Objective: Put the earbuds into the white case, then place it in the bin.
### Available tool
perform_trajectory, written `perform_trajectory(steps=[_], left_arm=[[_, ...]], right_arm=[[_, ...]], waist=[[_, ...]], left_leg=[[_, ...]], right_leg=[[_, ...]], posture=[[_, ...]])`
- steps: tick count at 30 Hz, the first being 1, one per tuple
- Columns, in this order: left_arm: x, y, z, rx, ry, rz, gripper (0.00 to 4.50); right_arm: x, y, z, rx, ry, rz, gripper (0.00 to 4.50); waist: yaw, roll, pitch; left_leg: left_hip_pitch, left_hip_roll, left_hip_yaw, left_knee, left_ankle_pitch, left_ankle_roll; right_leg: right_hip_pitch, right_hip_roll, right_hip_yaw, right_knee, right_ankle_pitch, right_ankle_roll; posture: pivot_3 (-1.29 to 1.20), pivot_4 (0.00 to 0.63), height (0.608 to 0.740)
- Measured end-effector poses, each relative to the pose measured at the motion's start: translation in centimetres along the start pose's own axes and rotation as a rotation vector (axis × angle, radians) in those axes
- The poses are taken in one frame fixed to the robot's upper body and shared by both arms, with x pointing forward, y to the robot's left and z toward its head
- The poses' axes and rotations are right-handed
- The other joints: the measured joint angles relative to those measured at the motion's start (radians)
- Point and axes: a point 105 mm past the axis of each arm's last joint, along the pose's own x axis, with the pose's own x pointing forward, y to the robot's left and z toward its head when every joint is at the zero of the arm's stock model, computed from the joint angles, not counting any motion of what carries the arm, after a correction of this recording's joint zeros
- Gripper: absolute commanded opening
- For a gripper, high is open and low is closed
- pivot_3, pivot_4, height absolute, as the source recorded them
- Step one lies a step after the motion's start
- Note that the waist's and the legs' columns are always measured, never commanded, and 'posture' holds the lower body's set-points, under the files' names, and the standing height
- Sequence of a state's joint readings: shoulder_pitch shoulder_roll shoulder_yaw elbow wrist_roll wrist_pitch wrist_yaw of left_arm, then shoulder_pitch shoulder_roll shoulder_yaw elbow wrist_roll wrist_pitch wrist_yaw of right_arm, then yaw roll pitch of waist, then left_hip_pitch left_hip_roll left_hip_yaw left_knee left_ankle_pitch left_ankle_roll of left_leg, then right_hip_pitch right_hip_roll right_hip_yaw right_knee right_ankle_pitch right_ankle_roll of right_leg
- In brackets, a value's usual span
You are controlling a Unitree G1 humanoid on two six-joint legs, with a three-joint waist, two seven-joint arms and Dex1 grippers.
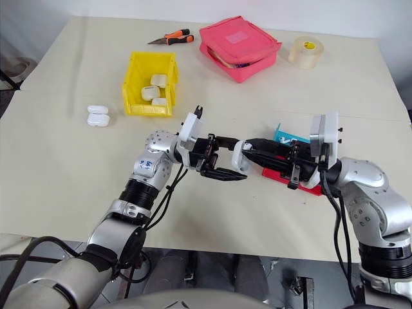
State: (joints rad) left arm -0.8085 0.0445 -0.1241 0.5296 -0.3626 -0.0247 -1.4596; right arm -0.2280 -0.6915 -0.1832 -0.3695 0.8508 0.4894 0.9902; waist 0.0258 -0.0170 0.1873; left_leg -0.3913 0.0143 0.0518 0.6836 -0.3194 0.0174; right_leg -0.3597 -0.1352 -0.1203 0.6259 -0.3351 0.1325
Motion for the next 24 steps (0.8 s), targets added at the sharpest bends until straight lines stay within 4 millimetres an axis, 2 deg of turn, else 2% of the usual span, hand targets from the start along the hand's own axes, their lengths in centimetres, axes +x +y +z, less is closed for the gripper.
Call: perform_trajectory(steps=[14,24], left_arm=[[-0.3,0.3,-0.1,-0.011,-0.034,0.028,2.80],[-0.1,-0.1,-0.4,-0.030,-0.036,-0.011,2.80]], right_arm=[[0.5,-0.4,-0.5,0.044,-0.079,-0.046,0.50],[-0.6,0.2,-1.7,-0.097,0.024,-0.023,0.50]], waist=[[0.000,0.000,0.000],[-0.001,0.000,0.000]], left_leg=[[0.000,0.000,0.000,0.000,0.000,0.000],[0.000,-0.001,0.001,0.000,0.000,0.000]], right_leg=[[0.000,0.000,0.000,0.000,0.000,0.000],[0.000,0.001,0.000,0.000,0.000,0.000]], posture=[[0.00,0.150,0.740],[0.00,0.150,0.740]])
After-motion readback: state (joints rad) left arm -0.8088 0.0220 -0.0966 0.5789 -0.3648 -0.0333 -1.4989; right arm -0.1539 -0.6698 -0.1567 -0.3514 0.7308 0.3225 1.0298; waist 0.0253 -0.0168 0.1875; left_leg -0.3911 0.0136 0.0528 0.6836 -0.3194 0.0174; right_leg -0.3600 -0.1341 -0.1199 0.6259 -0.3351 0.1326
